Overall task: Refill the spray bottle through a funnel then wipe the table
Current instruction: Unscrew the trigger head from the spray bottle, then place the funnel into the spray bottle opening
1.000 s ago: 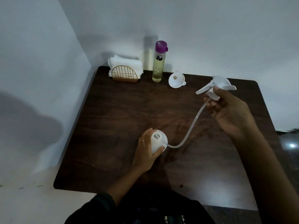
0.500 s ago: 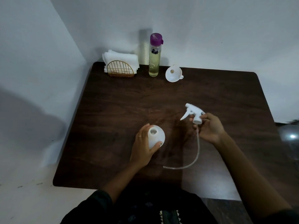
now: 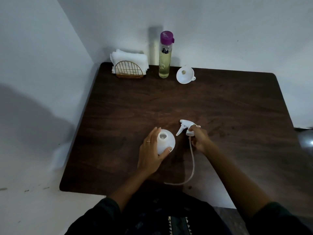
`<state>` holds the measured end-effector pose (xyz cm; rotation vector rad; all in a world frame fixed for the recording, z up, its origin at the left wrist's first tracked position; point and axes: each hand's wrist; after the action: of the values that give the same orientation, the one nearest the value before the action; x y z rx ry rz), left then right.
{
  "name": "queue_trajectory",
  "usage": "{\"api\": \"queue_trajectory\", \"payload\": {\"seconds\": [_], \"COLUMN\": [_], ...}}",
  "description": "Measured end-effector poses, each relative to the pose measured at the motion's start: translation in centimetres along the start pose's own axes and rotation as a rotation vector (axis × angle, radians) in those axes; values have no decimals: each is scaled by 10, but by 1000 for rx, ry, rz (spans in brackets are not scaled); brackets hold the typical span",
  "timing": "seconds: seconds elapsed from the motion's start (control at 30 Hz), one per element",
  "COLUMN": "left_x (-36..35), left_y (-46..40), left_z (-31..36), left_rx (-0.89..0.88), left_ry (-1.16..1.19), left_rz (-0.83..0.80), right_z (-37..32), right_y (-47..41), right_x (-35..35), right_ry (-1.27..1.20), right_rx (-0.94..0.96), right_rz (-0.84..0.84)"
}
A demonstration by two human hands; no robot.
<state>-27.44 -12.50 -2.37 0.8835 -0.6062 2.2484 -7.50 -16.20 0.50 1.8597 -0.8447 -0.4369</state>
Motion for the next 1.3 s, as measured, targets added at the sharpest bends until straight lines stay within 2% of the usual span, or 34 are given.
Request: {"api": "queue_trajectory", "payload": {"seconds": [0.2,0.37,0.47,0.6,0.7,0.77,0.87,0.97,1.1,1.3], "left_x": [0,4,11,23,30,32,32,28,14,-29], "left_y": [0,0,-2,-8,-19,-34,-72,-129,-210,-291], "left_z": [-2,-7,-10,-19,-29,-37,-49,-50,-39,-34], "left_rx": [33,40,34,59,176,274,383,472,449,423], "left_ry": [-15,12,56,88,140,153,202,371,456,541], "left_rz": [-25,-43,23,165,328,363,276,119,-68,-140], "right_z": [11,14,12,8,-5,-20,-48,-81,-128,-177], "right_y": [-8,-12,-12,-24,-33,-38,-48,-58,-73,-106], "right_x": [6,8,11,16,17,15,8,-2,-20,-45], "right_ry": [32,-5,-53,-176,-137,-71,37,150,286,318], "right_rx": [112,84,67,198,289,359,432,466,485,472], "right_rz": [9,39,146,398,508,525,499,463,409,323]}}
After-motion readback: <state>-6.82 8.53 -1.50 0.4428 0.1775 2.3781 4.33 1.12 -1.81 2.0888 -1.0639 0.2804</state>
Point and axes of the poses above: each hand's wrist, its own y-axis away from the middle knuckle, its own x-axis out of the back of the hand, z = x × y, and after that the axes turned 14 degrees about -x, right-handed
